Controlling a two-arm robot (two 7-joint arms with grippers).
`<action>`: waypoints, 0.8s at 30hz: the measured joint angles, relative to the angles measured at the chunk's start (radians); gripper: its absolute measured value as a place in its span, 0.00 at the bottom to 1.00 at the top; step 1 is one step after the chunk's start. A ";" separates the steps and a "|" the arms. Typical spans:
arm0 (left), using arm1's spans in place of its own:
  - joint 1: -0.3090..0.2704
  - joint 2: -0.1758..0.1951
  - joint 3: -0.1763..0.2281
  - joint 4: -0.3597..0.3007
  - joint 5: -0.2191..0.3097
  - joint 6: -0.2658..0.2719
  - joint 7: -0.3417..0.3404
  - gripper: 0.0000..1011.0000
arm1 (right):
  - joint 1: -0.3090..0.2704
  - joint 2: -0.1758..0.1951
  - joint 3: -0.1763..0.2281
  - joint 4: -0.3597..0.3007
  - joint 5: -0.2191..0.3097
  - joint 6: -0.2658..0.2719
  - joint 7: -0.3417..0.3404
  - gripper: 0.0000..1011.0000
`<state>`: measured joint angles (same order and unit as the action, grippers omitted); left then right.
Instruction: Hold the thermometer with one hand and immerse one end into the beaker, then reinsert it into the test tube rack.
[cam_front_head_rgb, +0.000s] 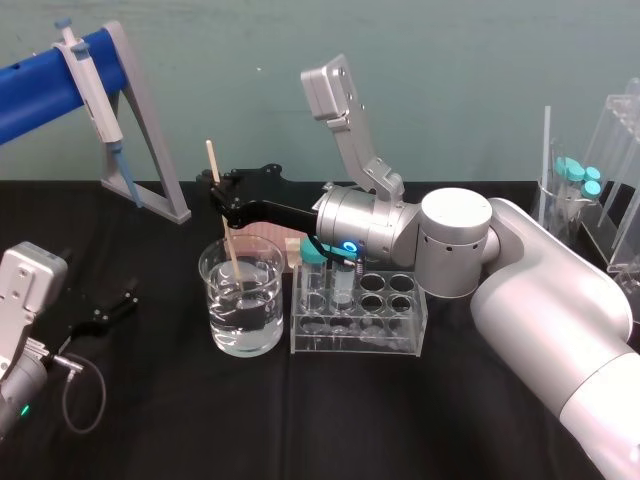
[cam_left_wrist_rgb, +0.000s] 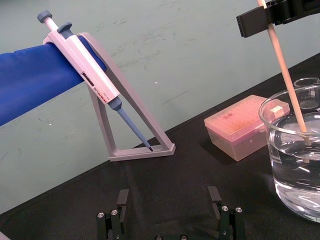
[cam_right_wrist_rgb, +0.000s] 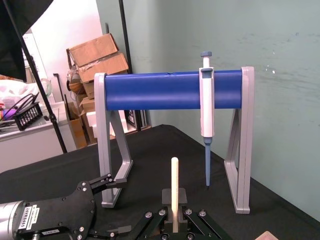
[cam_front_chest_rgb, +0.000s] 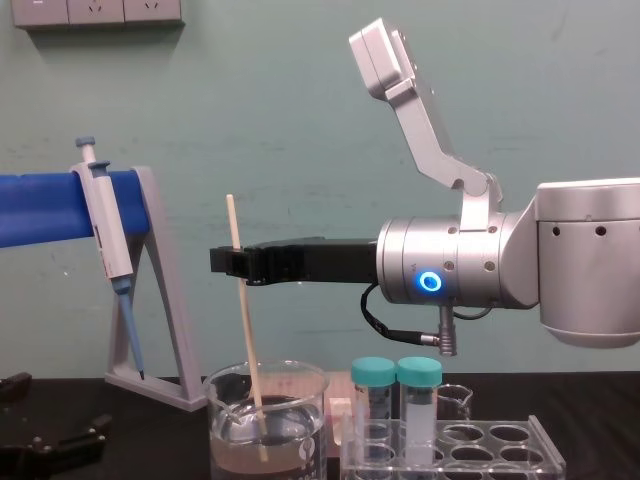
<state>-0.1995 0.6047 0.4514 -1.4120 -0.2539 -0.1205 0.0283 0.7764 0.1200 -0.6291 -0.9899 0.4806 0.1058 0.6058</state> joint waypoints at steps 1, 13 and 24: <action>0.000 0.000 0.000 0.000 0.000 0.000 0.000 0.99 | 0.000 0.000 0.000 0.000 0.000 0.000 0.000 0.05; 0.000 0.000 0.000 0.000 0.000 0.000 0.000 0.99 | 0.000 0.000 0.000 0.000 0.000 0.000 0.000 0.05; 0.000 0.000 0.000 0.000 0.000 0.000 0.000 0.99 | 0.000 0.000 0.000 0.000 0.000 0.000 0.000 0.05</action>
<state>-0.1995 0.6047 0.4514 -1.4120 -0.2539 -0.1206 0.0283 0.7764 0.1200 -0.6292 -0.9899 0.4806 0.1058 0.6057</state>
